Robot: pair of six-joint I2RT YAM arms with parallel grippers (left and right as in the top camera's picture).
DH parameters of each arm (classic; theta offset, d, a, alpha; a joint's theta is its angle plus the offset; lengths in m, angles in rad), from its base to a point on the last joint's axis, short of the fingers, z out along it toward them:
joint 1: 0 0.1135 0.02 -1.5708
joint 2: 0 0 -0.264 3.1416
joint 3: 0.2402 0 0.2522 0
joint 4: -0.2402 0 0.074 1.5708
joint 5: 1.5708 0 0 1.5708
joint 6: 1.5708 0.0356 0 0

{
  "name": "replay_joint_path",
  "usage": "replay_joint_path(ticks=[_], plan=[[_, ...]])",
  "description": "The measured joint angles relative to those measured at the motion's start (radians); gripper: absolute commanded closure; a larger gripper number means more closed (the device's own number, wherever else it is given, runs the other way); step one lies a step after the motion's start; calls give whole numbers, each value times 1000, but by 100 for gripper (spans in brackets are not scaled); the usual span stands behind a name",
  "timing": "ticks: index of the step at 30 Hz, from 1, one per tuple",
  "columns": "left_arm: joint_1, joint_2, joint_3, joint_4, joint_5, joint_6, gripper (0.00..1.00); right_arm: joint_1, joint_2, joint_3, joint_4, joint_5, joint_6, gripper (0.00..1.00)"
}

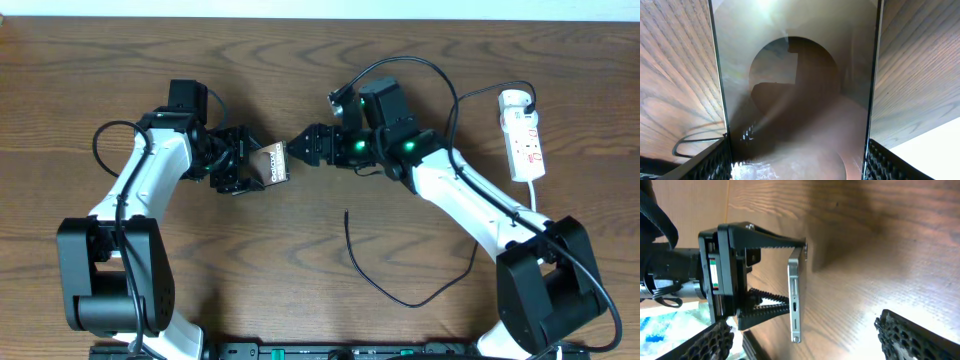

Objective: Plug charger to phone and switch on socket
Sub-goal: 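Close the right gripper on the phone's bottom edge beside the left gripper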

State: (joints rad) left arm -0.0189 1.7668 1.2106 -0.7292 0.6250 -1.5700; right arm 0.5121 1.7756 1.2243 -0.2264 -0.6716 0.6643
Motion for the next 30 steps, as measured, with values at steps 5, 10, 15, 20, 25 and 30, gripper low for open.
replay_joint_path(ticks=[5,10,15,20,25,30], plan=[[0,0,0,0,0,0,93,18,0,0,-42,16,29,8],[-8,0,0,0,-1,0,93,30,0,0,-69,35,42,8],[-50,0,0,5,-7,-4,93,53,0,0,-69,52,43,9],[-89,0,0,4,-24,-8,93,65,0,0,-74,69,42,11],[-101,0,0,5,-30,-19,93,66,0,0,-102,129,27,15],[-103,0,0,8,-30,-26,93,85,2,0,-103,198,15,16]])
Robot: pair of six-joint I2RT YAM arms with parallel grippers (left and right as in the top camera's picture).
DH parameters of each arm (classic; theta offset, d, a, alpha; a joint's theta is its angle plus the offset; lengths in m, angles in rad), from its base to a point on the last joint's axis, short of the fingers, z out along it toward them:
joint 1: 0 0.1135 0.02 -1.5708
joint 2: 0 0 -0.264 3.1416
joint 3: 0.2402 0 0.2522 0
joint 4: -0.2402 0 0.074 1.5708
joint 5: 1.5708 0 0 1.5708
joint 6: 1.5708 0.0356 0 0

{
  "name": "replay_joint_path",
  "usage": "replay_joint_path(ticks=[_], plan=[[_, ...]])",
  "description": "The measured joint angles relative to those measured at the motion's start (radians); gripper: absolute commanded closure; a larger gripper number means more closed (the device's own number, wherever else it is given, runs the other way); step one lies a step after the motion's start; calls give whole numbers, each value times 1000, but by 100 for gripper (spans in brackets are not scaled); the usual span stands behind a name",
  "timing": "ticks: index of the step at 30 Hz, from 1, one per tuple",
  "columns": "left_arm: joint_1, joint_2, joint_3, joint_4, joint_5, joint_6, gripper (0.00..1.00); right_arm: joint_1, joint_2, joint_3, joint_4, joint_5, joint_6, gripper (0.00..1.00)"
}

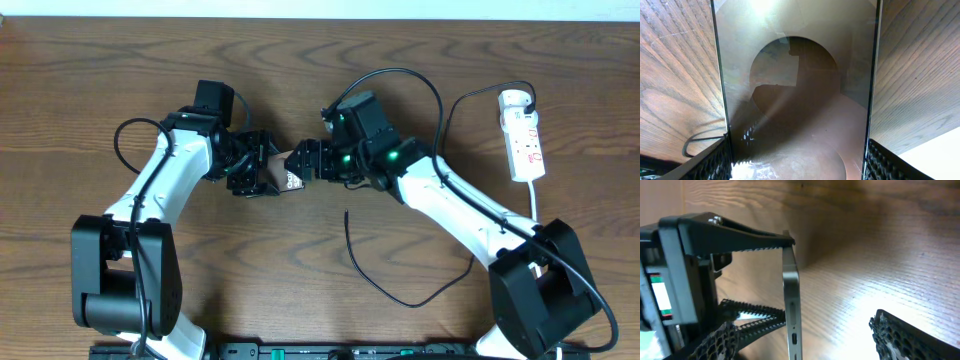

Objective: Plug charger to phone and switch on socket
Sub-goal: 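Close the right gripper on the phone's bottom edge beside the left gripper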

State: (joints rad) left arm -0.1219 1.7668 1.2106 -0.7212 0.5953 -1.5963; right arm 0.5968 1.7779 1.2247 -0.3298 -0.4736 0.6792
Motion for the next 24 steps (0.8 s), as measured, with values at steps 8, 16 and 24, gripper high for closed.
replay_joint_path(ticks=[8,16,24], plan=[[0,0,0,4,0,0,93,27,79,3,37,-6,-10,16],[-3,0,0,5,-1,0,93,27,85,3,50,-11,-23,17],[-38,0,0,5,-1,-5,93,27,85,3,77,4,-35,24]])
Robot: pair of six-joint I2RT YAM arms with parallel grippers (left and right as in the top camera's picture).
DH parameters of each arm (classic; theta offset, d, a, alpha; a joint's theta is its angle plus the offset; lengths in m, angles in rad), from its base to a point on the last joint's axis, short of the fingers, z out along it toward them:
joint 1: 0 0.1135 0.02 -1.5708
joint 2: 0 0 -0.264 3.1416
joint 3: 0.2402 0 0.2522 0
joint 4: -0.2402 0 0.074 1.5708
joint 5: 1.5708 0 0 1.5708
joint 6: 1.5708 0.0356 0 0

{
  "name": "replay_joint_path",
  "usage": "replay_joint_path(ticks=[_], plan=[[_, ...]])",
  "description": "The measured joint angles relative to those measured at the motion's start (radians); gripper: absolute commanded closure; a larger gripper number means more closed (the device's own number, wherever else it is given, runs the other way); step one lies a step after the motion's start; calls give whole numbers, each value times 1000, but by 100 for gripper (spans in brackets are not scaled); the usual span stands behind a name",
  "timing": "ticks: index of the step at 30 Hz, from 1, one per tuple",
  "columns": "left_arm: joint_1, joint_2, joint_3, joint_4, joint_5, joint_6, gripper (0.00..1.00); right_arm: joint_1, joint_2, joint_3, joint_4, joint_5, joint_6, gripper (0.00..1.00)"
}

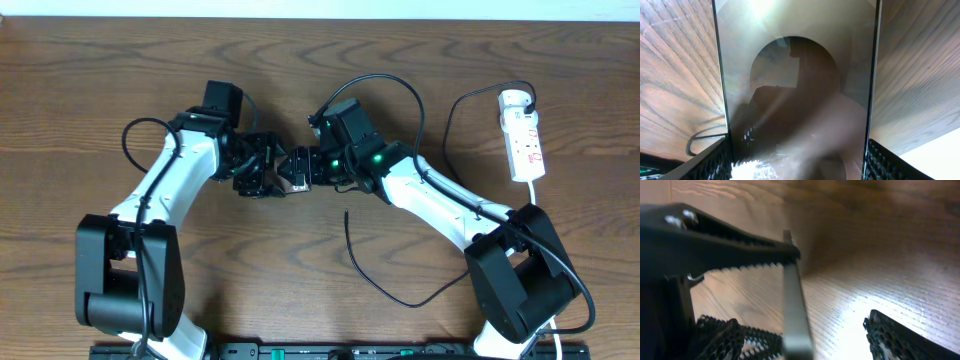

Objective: Plug charger to phone and switch on socket
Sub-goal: 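Close the right gripper on the phone's bottom edge beside the left gripper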

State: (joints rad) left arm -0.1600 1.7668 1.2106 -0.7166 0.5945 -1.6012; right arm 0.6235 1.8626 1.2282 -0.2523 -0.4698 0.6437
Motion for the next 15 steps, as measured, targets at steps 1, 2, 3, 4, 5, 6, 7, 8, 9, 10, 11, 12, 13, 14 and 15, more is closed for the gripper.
replay_joint_path(ticks=[1,2,3,4,5,6,7,8,9,10,11,12,13,14,15], plan=[[-5,0,0,0,0,-1,93,0,0,0,5,2,0,25],[-8,0,0,0,0,-3,93,0,0,0,8,5,0,25],[-12,0,0,0,0,-3,93,0,0,0,8,7,0,26],[-14,0,0,0,0,-3,93,0,0,0,8,8,-1,26],[-14,0,0,0,0,-4,93,0,0,0,8,11,0,26],[-15,0,0,0,0,-6,93,0,0,0,8,13,0,27],[-15,0,0,1,0,-7,93,0,0,0,8,14,0,27],[-15,0,0,1,0,-8,93,0,0,0,8,15,0,28],[-15,0,0,2,1,-10,93,0,0,0,8,15,0,28],[-15,0,0,2,1,-11,93,0,0,0,8,15,0,28],[-15,0,0,2,1,-12,93,0,0,0,8,15,-1,28],[-17,0,0,3,1,-15,93,0,0,0,8,16,0,28],[-18,0,0,3,1,-16,93,0,0,0,8,17,0,28],[-19,0,0,3,1,-18,93,0,0,0,8,18,0,28],[-20,0,0,6,1,-18,93,0,0,0,7,19,-1,28]])
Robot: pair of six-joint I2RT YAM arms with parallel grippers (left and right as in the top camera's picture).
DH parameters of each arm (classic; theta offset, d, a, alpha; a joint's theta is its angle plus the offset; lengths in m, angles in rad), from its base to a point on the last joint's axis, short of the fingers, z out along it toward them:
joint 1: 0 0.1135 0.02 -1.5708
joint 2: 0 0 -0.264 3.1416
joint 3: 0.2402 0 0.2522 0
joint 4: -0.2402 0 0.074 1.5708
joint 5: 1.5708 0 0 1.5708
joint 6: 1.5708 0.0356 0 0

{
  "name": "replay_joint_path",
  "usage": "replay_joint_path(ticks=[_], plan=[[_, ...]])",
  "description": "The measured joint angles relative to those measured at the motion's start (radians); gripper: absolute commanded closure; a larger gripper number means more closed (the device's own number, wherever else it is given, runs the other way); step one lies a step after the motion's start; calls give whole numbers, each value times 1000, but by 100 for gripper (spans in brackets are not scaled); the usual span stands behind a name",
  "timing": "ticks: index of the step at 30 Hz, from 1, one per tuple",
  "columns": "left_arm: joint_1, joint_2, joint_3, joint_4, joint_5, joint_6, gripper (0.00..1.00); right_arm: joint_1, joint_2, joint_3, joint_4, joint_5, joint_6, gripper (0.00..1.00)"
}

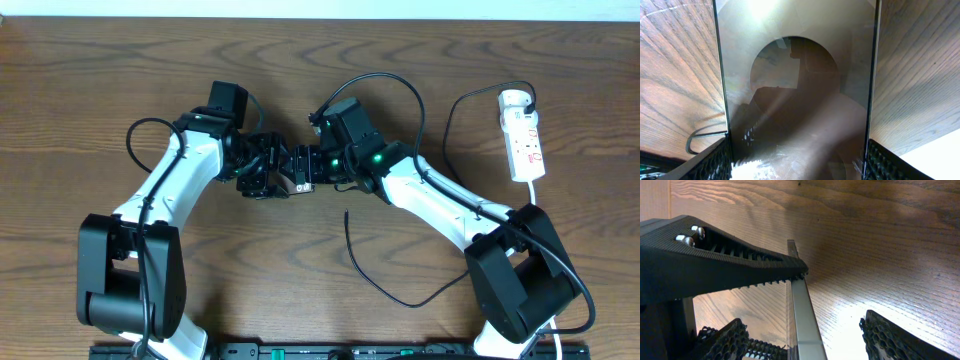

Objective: Plug charger to phone and switch on socket
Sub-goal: 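Close the right gripper on the phone's bottom edge beside the left gripper, then lift the phone with both grippers and turn it upright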

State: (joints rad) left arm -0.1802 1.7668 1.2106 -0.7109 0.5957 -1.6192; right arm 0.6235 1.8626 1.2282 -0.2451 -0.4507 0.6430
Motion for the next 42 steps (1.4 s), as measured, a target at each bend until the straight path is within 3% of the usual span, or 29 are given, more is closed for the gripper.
replay_joint_path(ticks=[12,22,33,42], plan=[[-35,0,0,19,0,-1,92,0,0,0,-4,7,0,30],[-40,0,0,20,0,-3,93,0,0,0,-10,25,1,46],[-50,0,0,25,0,-4,93,0,0,0,-36,26,0,49],[-66,0,0,40,0,-5,93,3,0,0,-43,27,0,59]])
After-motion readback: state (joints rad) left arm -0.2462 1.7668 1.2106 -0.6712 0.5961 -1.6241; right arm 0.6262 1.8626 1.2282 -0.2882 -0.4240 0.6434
